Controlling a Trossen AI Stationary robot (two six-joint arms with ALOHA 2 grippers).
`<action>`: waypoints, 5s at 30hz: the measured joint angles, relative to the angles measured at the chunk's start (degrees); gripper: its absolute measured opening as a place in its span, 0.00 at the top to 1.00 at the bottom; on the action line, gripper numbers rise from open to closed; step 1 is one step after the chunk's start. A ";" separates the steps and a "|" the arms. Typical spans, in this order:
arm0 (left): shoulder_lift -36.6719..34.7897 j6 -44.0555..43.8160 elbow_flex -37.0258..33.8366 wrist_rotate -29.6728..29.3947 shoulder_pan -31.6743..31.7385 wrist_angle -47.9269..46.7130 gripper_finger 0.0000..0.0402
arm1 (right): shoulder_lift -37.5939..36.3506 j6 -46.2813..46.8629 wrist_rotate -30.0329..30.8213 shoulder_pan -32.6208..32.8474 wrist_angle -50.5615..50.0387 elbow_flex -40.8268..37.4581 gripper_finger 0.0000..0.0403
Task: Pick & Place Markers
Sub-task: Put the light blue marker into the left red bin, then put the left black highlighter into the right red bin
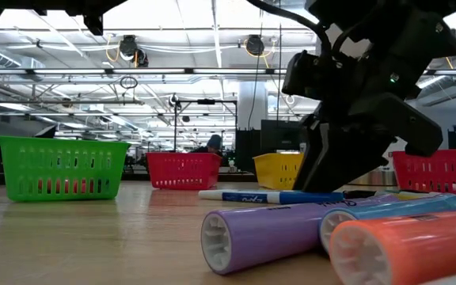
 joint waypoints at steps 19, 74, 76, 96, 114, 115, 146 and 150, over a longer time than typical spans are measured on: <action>0.00 0.19 0.00 0.00 0.00 -0.02 0.99 | 0.22 0.44 -3.64 -3.80 2.78 -2.47 0.95; -0.02 6.88 0.00 -1.22 0.14 -1.01 0.99 | 7.97 -84.43 -3.33 -31.63 -16.62 31.10 0.95; -0.01 7.24 0.00 -1.84 0.13 -1.02 0.99 | 9.24 -85.09 -3.35 -32.49 -16.64 31.11 0.95; 0.00 5.87 0.00 -2.90 0.11 -1.01 0.99 | 7.95 -81.67 6.20 -28.13 -12.67 31.01 0.73; 0.00 4.85 -0.02 -2.86 0.09 -3.15 0.99 | -22.41 -30.90 -12.04 -12.88 -16.14 20.37 0.85; -0.02 4.69 -0.02 -2.87 0.07 -3.07 0.99 | -24.16 -29.89 -11.56 -10.14 -14.07 16.80 0.87; -0.02 1.03 -0.02 -2.97 0.11 -2.32 0.99 | -33.59 -16.60 10.39 3.02 30.50 -21.38 1.00; -0.02 0.35 -0.02 -2.95 0.11 -2.20 0.99 | -33.59 -15.80 10.27 3.00 30.32 -21.38 0.99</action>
